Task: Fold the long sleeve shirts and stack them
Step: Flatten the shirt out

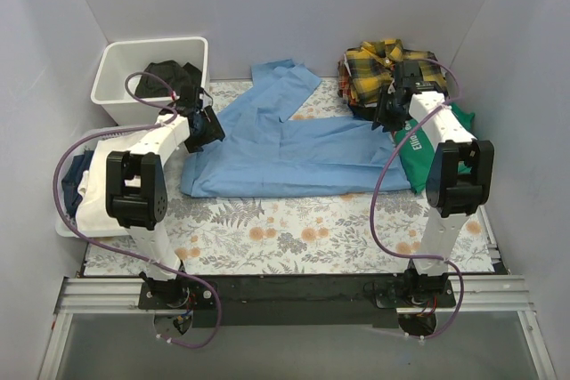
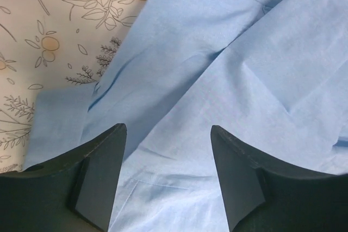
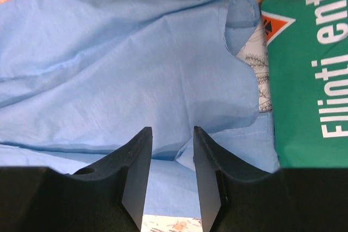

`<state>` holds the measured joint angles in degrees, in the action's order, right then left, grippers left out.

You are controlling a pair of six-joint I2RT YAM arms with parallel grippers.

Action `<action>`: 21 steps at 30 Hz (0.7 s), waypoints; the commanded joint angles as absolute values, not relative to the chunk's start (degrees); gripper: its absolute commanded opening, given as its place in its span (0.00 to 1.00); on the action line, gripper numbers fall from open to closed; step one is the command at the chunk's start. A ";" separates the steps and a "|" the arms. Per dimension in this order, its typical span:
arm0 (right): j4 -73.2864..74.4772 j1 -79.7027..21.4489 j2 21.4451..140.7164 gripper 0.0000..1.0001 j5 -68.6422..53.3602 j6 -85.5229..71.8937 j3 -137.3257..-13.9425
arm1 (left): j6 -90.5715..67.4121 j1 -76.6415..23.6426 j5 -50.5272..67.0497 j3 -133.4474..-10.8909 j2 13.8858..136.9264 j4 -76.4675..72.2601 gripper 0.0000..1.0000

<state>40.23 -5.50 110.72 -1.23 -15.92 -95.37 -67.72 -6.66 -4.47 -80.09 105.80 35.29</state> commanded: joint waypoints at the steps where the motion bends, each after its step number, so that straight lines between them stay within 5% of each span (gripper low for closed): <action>1: 39.11 -5.80 107.49 0.45 -0.35 -15.03 -93.43 | -67.41 -6.50 -2.64 -76.12 103.10 33.31 0.61; 11: 39.20 -5.80 105.82 0.45 2.28 -15.20 -89.83 | -68.64 -6.59 -2.46 -69.17 99.49 33.49 0.51; 15: 39.29 -5.71 106.43 0.44 4.56 -15.91 -88.77 | -69.43 -6.59 -1.85 -68.73 99.75 32.61 0.40; 21: 39.90 -5.28 106.08 0.44 8.35 -16.79 -86.40 | -70.05 -6.59 -1.93 -70.31 100.11 32.78 0.01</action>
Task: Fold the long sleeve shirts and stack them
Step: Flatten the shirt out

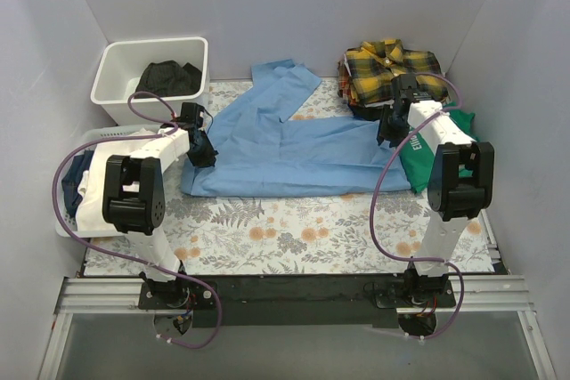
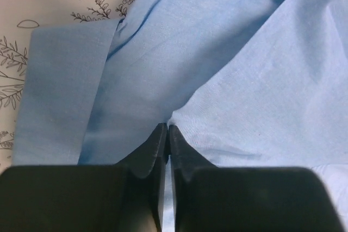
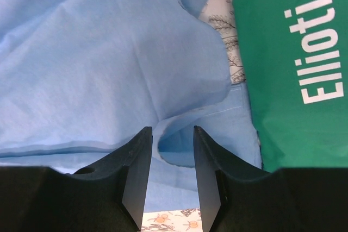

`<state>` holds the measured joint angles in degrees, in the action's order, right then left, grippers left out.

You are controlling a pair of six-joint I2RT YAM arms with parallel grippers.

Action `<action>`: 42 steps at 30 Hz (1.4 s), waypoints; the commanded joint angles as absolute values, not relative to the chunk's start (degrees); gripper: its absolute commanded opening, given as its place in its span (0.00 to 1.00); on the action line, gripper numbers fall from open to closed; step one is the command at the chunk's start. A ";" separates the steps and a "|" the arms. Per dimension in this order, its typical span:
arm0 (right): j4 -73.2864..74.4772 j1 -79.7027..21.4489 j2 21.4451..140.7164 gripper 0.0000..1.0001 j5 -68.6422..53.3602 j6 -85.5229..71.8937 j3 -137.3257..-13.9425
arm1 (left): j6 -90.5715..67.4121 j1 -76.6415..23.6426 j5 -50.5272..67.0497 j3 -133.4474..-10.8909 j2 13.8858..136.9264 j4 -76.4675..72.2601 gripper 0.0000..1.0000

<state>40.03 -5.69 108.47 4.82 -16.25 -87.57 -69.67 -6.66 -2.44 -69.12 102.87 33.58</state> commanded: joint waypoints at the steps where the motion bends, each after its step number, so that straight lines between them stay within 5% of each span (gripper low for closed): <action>1: 40.08 -5.10 106.00 0.44 8.52 -16.79 -86.31 | -69.96 -6.59 -2.02 -70.49 99.85 33.22 0.00; 28: 39.73 -5.53 94.84 0.50 2.12 -15.30 -75.15 | -69.79 -6.59 -0.09 -66.10 87.54 36.56 0.00; 42: 36.21 -7.91 101.51 0.49 3.95 -14.24 -74.35 | -69.52 -6.59 -0.09 -63.90 87.98 35.95 0.00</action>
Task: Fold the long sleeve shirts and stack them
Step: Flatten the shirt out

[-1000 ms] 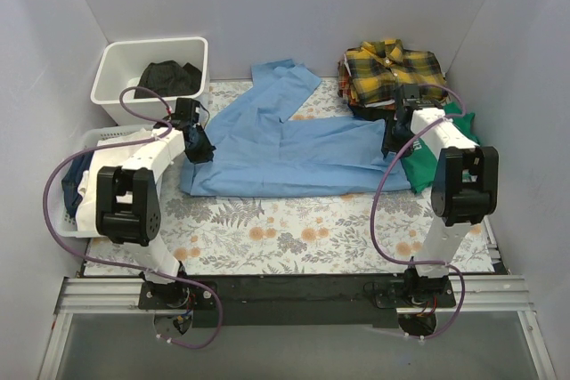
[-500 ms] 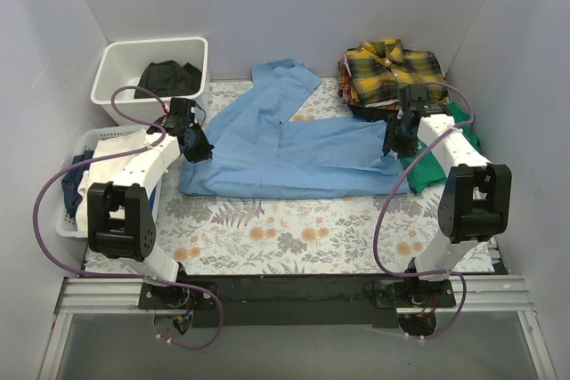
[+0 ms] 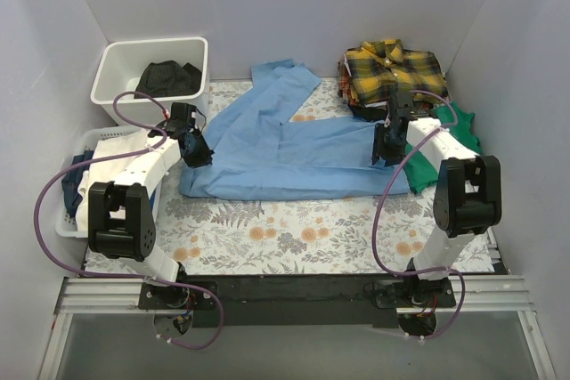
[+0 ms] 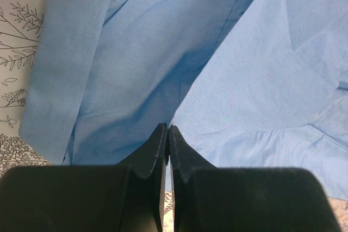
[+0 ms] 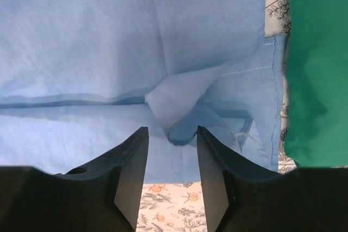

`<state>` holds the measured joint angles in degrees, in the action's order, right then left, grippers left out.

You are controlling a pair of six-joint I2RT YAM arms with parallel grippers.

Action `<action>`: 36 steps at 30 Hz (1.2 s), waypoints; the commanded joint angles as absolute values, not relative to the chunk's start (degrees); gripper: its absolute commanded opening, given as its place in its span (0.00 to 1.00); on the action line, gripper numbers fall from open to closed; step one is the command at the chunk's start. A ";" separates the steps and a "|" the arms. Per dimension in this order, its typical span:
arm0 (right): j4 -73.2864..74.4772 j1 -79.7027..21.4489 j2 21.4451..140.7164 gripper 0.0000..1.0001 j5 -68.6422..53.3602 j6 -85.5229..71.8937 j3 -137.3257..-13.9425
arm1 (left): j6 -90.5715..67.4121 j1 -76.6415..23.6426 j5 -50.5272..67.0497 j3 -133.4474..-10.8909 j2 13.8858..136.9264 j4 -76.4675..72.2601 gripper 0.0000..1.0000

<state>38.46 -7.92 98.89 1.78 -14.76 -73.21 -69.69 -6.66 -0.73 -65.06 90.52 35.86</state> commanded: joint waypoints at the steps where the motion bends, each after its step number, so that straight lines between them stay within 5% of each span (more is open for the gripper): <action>1: 36.30 -7.82 102.12 0.48 4.39 -14.24 -75.14 | -69.35 -6.59 -0.09 -63.81 87.89 35.95 0.00; 10: 36.21 -7.82 104.33 0.43 11.51 -15.56 -76.64 | -69.17 -6.59 -0.09 -63.02 86.92 36.12 0.00; 14: 35.95 -7.91 105.11 0.28 12.48 -15.73 -77.78 | -69.00 -6.59 -0.09 -62.93 86.75 36.21 0.00; 18: 36.03 -7.91 105.29 0.01 11.43 -15.73 -79.27 | -68.73 -6.59 -0.35 -62.75 86.31 36.21 0.00; 36: 46.13 -7.74 79.20 0.01 8.88 -18.89 -70.32 | -72.94 -6.59 -0.09 -58.81 72.34 44.20 0.00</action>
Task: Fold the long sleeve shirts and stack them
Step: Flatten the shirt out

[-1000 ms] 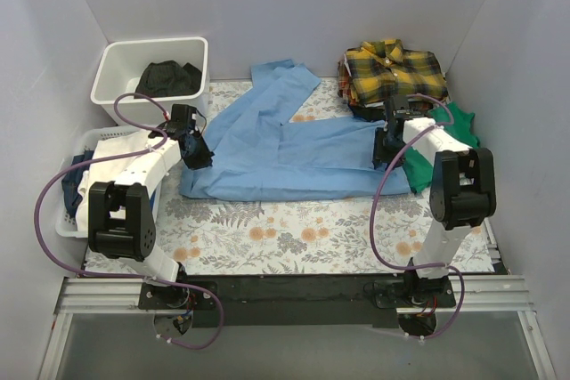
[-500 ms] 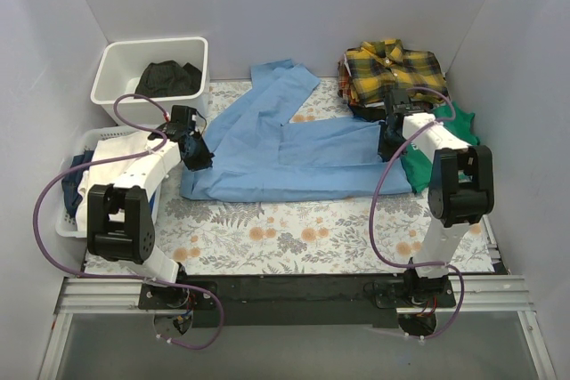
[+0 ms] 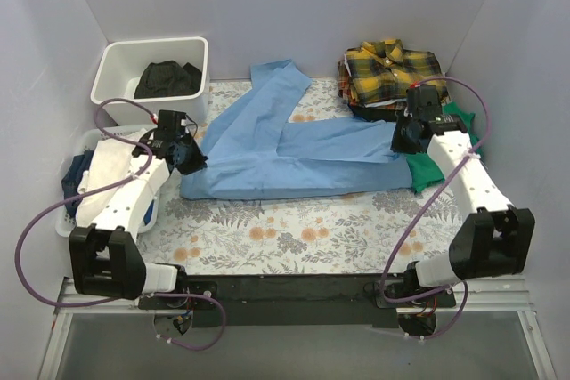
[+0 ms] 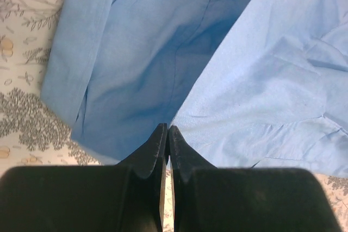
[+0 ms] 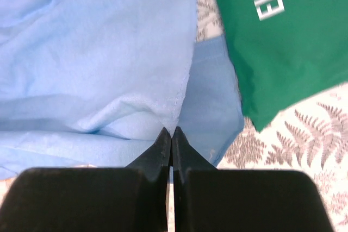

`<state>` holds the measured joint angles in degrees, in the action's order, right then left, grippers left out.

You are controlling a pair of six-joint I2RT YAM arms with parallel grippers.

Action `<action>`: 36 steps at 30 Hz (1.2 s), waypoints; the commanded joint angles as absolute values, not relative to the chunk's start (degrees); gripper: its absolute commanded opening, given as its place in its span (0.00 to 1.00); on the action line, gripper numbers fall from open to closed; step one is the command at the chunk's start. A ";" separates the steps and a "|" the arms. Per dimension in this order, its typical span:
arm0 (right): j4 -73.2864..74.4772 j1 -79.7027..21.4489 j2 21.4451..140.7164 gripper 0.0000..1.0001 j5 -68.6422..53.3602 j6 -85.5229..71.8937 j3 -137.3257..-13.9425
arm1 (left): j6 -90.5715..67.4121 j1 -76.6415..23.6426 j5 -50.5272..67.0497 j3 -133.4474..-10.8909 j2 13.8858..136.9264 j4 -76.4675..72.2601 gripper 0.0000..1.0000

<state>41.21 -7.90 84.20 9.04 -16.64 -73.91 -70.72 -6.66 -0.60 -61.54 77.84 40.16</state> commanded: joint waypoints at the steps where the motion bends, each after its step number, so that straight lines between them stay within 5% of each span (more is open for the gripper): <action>1: 46.58 -7.82 76.58 0.01 8.53 -19.16 -69.62 | -73.38 -6.59 2.26 -56.88 71.55 45.34 0.00; 11: 53.44 -7.82 65.75 0.01 6.06 -24.25 -63.90 | -77.87 -6.59 2.29 -49.67 64.34 56.60 0.02; 17: 51.86 -7.82 72.49 0.02 5.71 -26.45 -61.00 | -78.83 -6.59 0.70 -46.67 66.09 56.96 0.05; 20: 50.98 -7.73 79.18 0.33 5.10 -26.37 -64.05 | -79.19 -6.59 0.70 -46.41 67.85 54.67 0.07; 26: 51.86 -7.65 79.63 0.66 11.68 -22.17 -69.35 | -79.28 -6.59 -1.23 -47.29 69.35 54.23 0.10; 36: 54.32 -7.65 76.12 0.70 9.50 -22.41 -60.47 | -78.40 -6.50 -0.09 -45.97 71.36 52.82 0.11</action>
<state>52.42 -7.88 77.65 10.33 -22.17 -63.59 -78.65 -6.66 0.43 -46.41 70.50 53.54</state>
